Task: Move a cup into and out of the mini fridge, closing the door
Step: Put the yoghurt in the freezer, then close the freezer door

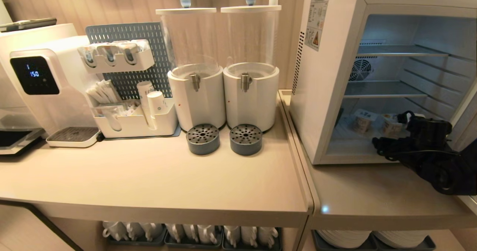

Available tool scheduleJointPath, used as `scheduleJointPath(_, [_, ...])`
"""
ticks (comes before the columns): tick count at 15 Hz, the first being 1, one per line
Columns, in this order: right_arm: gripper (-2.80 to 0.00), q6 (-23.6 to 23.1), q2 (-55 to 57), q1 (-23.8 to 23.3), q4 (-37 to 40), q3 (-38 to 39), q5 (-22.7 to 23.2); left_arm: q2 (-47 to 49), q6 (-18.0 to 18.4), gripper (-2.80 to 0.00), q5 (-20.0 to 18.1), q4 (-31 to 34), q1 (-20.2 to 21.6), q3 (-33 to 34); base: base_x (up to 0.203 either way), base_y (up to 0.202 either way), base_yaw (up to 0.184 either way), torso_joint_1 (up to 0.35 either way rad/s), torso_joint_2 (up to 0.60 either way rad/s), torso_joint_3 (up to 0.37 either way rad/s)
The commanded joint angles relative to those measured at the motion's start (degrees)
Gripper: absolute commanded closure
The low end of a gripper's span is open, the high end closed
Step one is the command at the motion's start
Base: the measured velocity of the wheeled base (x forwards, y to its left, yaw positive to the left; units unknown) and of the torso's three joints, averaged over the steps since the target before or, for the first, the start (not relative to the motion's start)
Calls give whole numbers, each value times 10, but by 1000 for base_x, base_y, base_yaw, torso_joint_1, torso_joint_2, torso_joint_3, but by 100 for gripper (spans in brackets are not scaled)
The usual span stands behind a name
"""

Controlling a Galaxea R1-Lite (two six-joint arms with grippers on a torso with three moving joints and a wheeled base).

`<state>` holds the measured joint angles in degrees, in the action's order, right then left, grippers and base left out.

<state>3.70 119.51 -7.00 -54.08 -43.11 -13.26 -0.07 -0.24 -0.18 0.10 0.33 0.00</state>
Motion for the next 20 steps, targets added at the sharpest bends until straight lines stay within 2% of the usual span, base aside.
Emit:
scheduleJointPath(1, [-280, 2, -82, 0, -12, 47, 7, 1, 0, 0, 0, 0, 0, 1, 0, 0, 0, 0, 0, 0])
scheduleJointPath(2, [-280, 3, -116, 0, -12, 73, 20, 1, 0, 0, 0, 0, 0, 1, 0, 0, 0, 0, 0, 0])
scheduleJointPath(3, [0, 4, -151, 0, -11, 102, 36, 1, 0, 0, 0, 0, 0, 1, 0, 0, 0, 0, 0, 0])
scheduleJointPath(5, [0, 6, -231, 1, -8, 159, 87, 1, 0, 0, 0, 0, 0, 1, 0, 0, 0, 0, 0, 0])
scheduleJointPath(7, [0, 6, -332, 1, 21, 206, 163, 1, 0, 0, 0, 0, 0, 1, 0, 0, 0, 0, 0, 0])
scheduleJointPath(9, [0, 5, -449, 0, 101, 229, 239, 1, 0, 0, 0, 0, 0, 1, 0, 0, 0, 0, 0, 0])
scheduleJointPath(13, [0, -6, -647, -1, 289, 248, 321, 1, 1, 0, 0, 0, 0, 1, 0, 0, 0, 0, 0, 0])
scheduleJointPath(15, [0, -11, -746, -1, 378, 251, 344, 1, 0, 0, 0, 0, 0, 1, 0, 0, 0, 0, 0, 0])
scheduleJointPath(20, [0, -20, -1003, 18, 588, 252, 355, 1, 2, 0, 0, 0, 0, 1, 0, 0, 0, 0, 0, 0])
